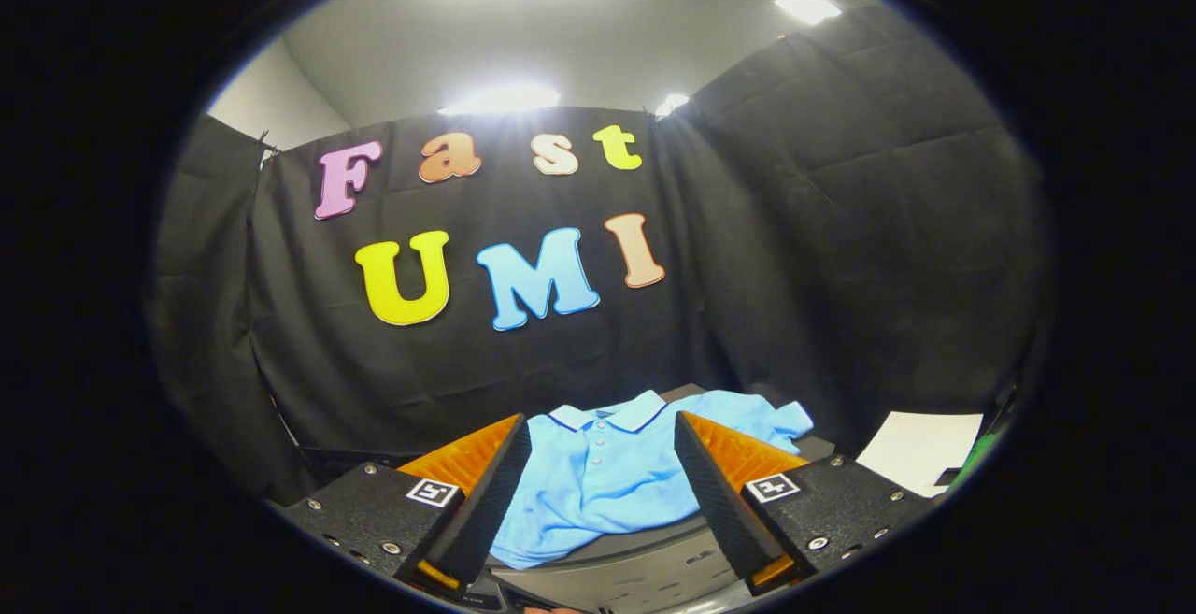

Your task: Put the clothes into the washing machine and then close the washing machine lid.

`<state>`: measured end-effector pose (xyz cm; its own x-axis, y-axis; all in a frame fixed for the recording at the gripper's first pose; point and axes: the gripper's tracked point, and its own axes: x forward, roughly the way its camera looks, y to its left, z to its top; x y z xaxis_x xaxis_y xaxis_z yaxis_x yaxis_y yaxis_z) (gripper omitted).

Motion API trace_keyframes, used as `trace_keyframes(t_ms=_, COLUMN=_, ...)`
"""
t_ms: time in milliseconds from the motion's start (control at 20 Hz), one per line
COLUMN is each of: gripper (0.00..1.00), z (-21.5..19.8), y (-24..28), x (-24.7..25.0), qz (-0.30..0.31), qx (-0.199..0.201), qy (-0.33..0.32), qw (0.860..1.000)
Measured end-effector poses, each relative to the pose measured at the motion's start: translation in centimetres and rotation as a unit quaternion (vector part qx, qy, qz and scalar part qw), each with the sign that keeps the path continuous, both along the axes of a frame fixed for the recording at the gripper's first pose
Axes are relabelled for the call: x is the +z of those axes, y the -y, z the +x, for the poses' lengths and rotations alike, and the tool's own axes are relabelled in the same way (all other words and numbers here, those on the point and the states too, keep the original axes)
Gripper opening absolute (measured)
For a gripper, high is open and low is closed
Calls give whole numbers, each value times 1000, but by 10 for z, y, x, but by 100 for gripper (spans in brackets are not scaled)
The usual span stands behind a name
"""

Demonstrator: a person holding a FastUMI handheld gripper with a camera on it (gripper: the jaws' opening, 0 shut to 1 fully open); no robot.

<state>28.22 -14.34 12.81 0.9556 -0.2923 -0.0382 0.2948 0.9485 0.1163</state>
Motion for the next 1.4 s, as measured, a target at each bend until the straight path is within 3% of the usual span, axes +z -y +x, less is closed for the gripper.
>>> trace_keyframes(t_ms=550, gripper=96, z=96, y=7, x=-57, qz=34, qx=33, qy=-112, qw=993)
trace_keyframes(t_ms=850, gripper=96, z=116, y=-7, x=-103, qz=42, qx=62, qy=-192, qw=979)
trace_keyframes(t_ms=1250, gripper=96, z=128, y=-1, x=-139, qz=60, qx=62, qy=-249, qw=965)
trace_keyframes(t_ms=1400, gripper=95, z=123, y=2, x=-138, qz=52, qx=62, qy=-246, qw=966)
